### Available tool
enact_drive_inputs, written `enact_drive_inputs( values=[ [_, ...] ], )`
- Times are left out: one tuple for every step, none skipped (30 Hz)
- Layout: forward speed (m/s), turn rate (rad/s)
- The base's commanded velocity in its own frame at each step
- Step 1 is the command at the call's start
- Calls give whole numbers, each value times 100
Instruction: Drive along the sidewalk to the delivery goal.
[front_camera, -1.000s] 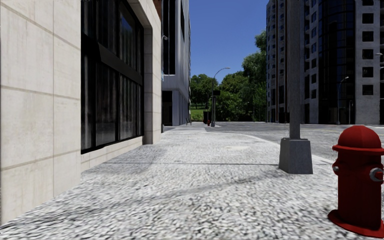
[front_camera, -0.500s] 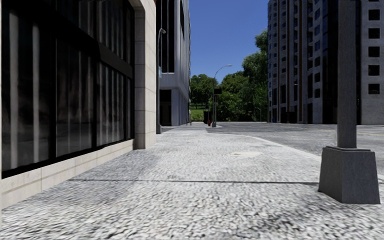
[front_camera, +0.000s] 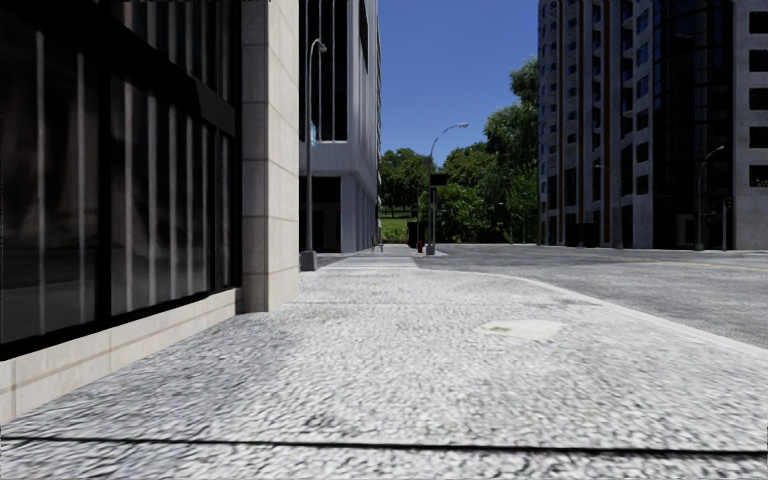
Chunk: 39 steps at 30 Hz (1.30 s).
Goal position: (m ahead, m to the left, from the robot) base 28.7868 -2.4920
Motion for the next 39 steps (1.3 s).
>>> enact_drive_inputs(
  values=[
    [200, 0],
    [200, 0],
    [200, 0],
    [200, 0],
    [200, 0],
    [200, 0],
    [200, 0],
    [200, 0],
    [200, 0],
    [200, 0],
    [200, 0],
    [200, 0],
    [200, 0],
    [200, 0],
    [200, 0],
    [200, 0],
    [200, 0],
    [200, 0],
    [200, 0],
    [200, 0],
    [200, 0],
    [200, 0],
    [200, 0],
    [200, 0],
    [200, 0],
    [200, 0],
    [200, 0],
    [200, 0],
    [200, 0],
    [200, 0],
    [200, 0],
    [200, 0],
    [200, 0],
    [200, 0],
    [200, 0],
    [200, 0],
    [200, 0],
    [200, 0],
    [200, 0]
  ],
)
